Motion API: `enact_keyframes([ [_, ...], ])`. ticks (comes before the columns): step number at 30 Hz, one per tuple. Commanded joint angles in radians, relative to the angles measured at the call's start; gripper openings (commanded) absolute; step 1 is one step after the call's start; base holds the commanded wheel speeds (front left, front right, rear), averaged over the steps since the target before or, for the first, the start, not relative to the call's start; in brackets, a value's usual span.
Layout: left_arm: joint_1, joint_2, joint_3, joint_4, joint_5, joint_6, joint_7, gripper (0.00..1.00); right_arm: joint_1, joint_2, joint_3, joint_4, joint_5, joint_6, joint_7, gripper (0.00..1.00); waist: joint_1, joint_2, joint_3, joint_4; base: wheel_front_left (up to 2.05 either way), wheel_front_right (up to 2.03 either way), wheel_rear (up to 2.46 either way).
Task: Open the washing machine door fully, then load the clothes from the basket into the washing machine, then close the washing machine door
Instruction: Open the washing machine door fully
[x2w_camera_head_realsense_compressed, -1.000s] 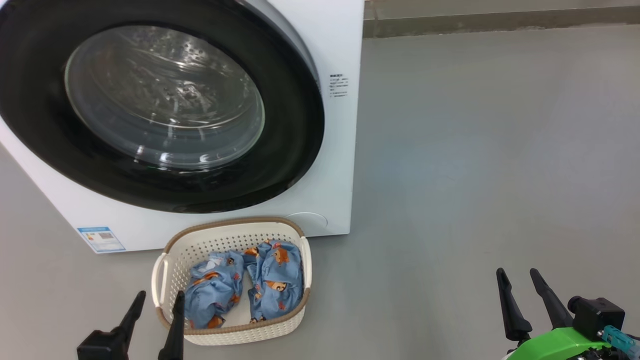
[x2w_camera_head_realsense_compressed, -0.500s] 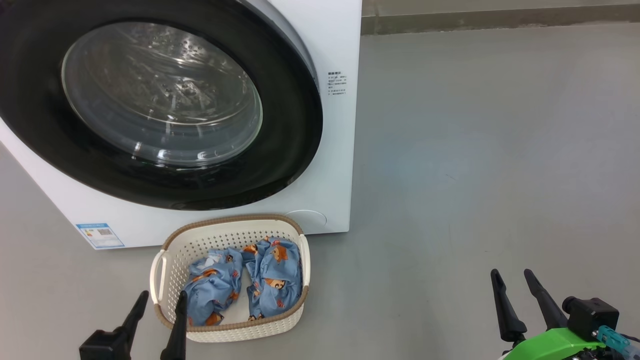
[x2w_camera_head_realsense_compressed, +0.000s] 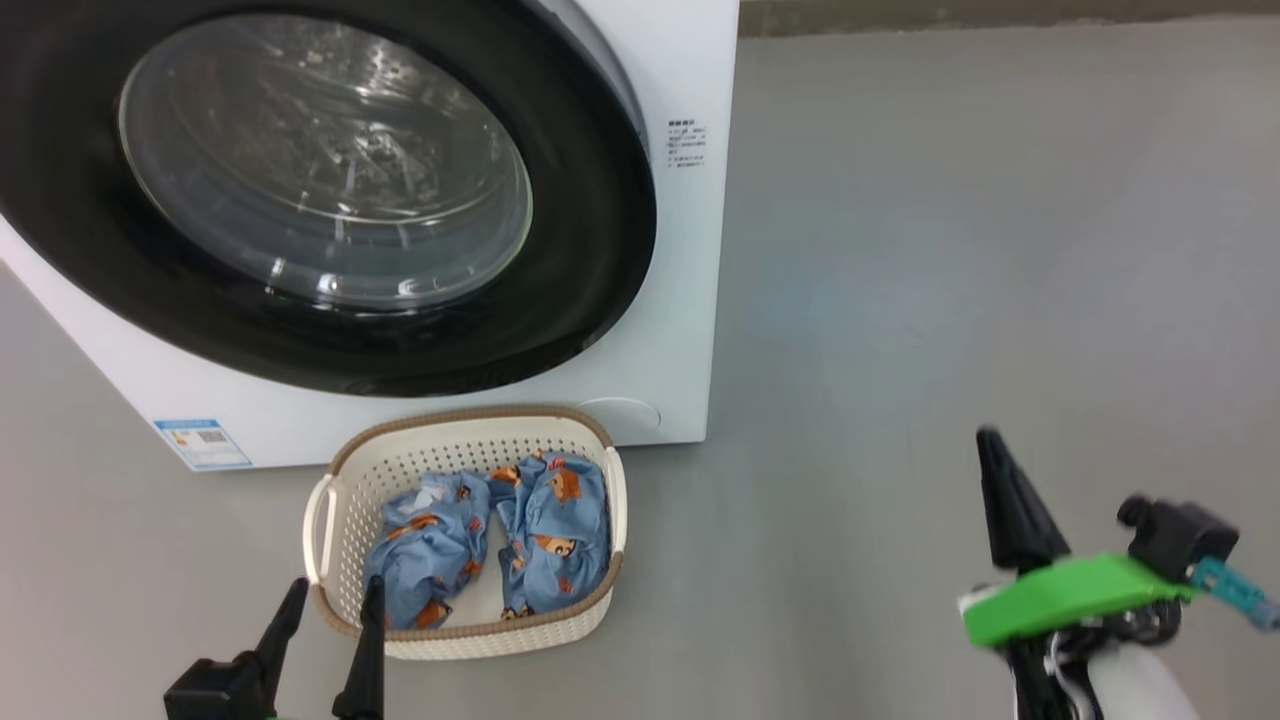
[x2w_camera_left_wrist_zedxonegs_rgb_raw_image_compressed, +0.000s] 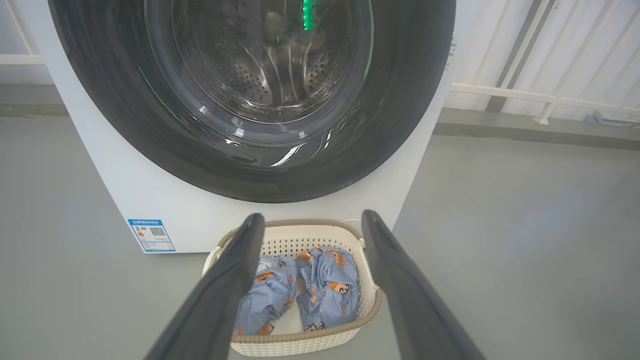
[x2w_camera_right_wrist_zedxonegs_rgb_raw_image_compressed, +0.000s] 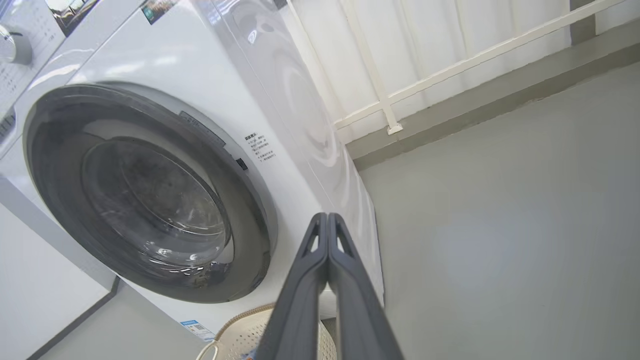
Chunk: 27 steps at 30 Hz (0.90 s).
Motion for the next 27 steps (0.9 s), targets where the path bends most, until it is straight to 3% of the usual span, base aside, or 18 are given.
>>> enact_keyframes([
  [1, -0.042, 0.010, 0.030, -0.030, -0.009, -0.002, -0.014, 1.00, -0.055, 0.000, 0.030, -0.029, 0.034, 0.002, -0.012, 0.00, 0.0000, 0.0000, 0.014, 0.008, 0.00, 0.00, 0.00],
  [10, -0.098, 0.003, 0.022, -0.045, -0.027, -0.002, -0.014, 1.00, -0.220, 0.003, 0.041, -0.065, 0.247, 0.002, -0.012, 0.00, 0.0000, 0.0000, 0.081, 0.049, 0.00, 0.00, 0.00],
  [17, -0.142, 0.001, -0.004, -0.047, -0.044, -0.002, -0.014, 1.00, -0.347, -0.042, 0.087, -0.090, 0.313, 0.002, -0.012, 0.00, 0.0000, 0.0000, 0.137, 0.083, 0.00, 0.00, 0.00],
  [22, -0.170, 0.001, -0.030, -0.049, -0.071, -0.002, -0.014, 1.00, -0.429, -0.065, 0.105, -0.053, 0.470, 0.002, -0.012, 0.00, 0.0000, 0.0000, 0.171, 0.114, 0.00, 0.00, 0.00],
  [27, -0.196, 0.001, -0.047, -0.054, -0.092, 0.000, -0.014, 1.00, -0.522, -0.131, 0.172, -0.024, 0.667, 0.002, -0.004, 0.00, 0.0000, 0.0000, 0.213, 0.145, 0.00, 0.00, 0.00],
])
